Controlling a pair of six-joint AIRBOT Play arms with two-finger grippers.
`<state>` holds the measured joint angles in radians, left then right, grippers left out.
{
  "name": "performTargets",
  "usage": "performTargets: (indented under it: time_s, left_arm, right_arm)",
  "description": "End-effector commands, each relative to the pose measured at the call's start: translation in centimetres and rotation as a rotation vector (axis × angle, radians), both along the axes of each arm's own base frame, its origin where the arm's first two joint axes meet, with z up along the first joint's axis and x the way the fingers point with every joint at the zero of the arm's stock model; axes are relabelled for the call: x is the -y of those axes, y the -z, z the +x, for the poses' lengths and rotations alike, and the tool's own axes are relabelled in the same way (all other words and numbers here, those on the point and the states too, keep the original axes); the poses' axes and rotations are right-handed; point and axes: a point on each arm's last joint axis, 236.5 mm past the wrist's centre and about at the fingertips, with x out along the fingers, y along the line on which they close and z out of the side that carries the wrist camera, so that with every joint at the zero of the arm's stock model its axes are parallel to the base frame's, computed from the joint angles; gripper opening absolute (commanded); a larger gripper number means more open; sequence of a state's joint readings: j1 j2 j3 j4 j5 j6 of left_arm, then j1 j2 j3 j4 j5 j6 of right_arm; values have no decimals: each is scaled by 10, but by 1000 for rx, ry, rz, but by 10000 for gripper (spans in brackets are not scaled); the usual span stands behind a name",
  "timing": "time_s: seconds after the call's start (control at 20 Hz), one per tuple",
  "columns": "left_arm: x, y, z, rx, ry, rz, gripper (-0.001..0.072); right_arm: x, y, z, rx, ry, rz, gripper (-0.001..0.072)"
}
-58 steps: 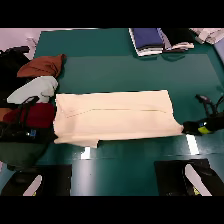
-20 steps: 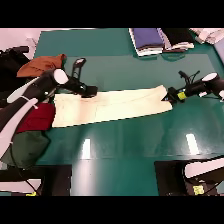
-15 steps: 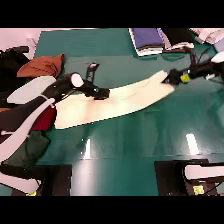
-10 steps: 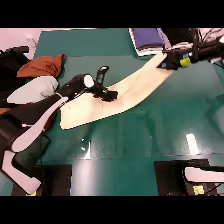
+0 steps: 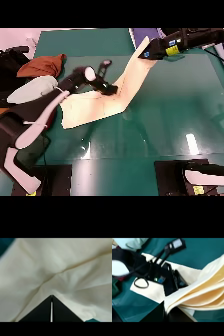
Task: Fold the shirts.
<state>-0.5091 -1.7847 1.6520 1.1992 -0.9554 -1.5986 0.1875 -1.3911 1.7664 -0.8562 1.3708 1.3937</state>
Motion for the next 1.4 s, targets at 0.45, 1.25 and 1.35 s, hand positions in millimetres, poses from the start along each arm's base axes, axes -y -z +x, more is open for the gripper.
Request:
performTargets:
  time_s: [0.45,1.25,1.35]
  left_arm:
    - [-296,-269,12,500,-477,130,30]
    - [-220,-263,1,501,-286,95,30]
    - [-220,-258,4,489,-284,98,30]
  right_arm:
    - [-291,54,-78,-11,-398,309,309]
    - [7,272,14,-555,159,-55,596]
    - [-22,283,13,-587,111,6,595]
